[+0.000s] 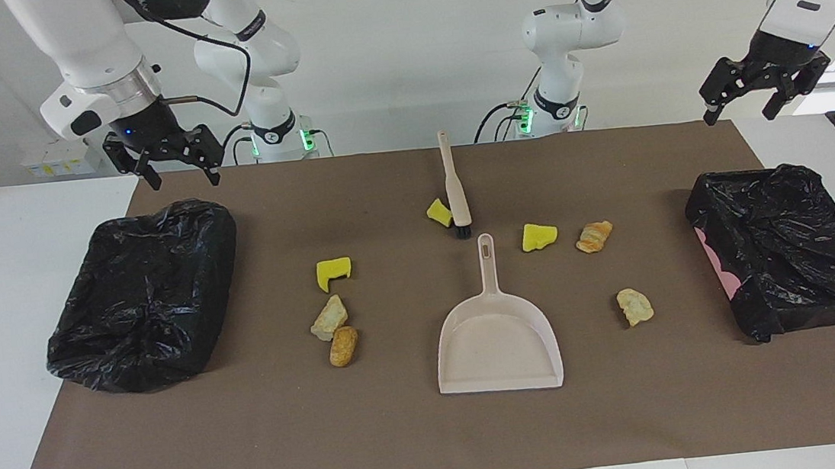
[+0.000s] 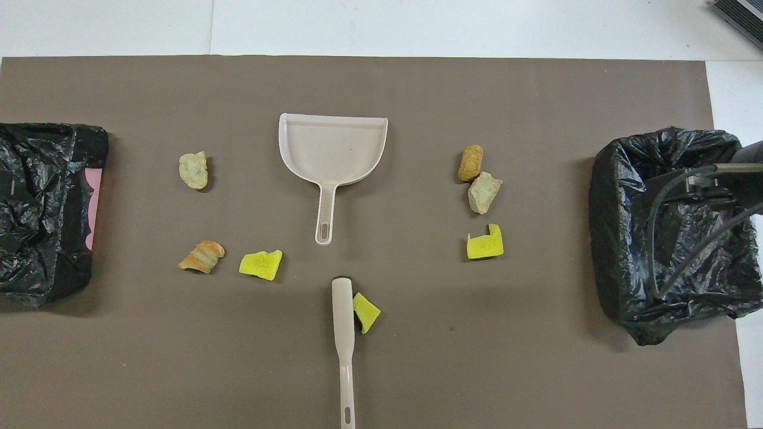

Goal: Sweep and dump trash in bin

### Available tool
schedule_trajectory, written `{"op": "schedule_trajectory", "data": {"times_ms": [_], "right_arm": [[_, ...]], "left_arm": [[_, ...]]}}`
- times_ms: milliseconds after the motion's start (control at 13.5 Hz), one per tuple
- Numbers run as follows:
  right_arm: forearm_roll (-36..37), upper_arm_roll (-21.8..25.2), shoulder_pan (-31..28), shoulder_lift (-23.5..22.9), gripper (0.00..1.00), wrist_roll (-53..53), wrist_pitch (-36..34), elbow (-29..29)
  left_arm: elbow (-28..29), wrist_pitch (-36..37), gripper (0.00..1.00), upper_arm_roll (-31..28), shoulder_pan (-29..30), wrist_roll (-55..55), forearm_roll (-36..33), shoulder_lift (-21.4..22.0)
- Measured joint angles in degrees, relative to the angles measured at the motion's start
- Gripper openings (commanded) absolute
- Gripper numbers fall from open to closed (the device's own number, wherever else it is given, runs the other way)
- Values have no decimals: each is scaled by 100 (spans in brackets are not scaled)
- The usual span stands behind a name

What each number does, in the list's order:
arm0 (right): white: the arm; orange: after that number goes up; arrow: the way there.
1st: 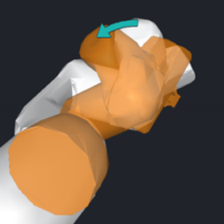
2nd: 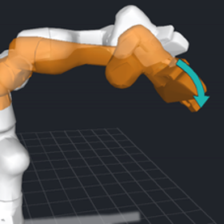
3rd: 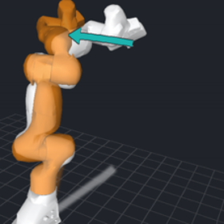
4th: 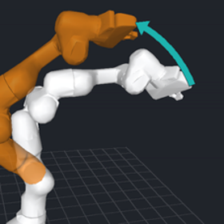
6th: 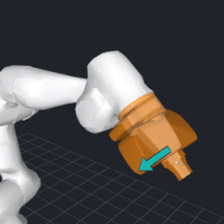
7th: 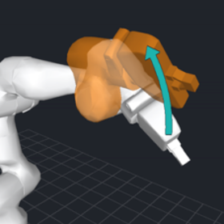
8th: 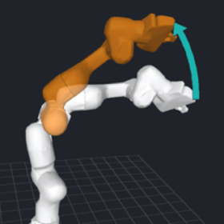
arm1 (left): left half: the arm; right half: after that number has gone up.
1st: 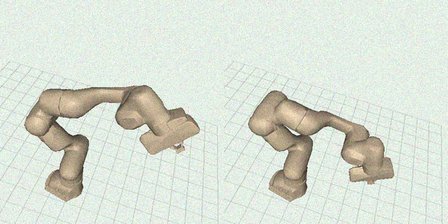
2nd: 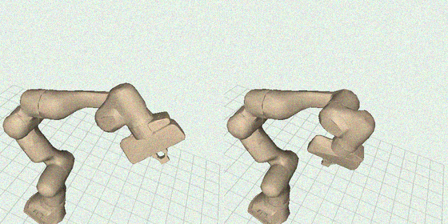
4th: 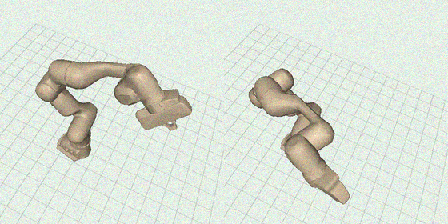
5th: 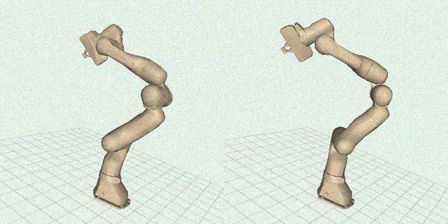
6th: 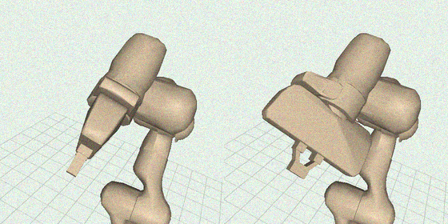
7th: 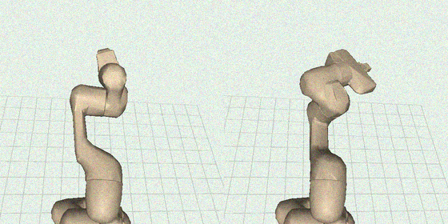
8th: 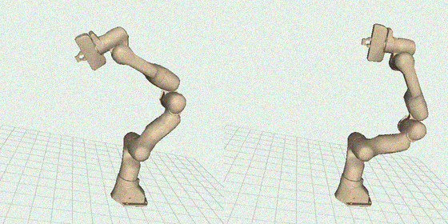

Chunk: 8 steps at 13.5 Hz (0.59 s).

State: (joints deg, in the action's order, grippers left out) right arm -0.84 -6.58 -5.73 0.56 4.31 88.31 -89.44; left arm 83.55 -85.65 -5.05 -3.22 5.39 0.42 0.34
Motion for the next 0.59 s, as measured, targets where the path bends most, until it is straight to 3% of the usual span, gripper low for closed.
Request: {"op": "schedule_trajectory", "data": {"times_ms": [592], "right_arm": [[-4, -2, 8, 0, 100, 0, -25, -2]], "left_arm": [[8, 118, 100, 0, 0, -1, 0, 34]]}}
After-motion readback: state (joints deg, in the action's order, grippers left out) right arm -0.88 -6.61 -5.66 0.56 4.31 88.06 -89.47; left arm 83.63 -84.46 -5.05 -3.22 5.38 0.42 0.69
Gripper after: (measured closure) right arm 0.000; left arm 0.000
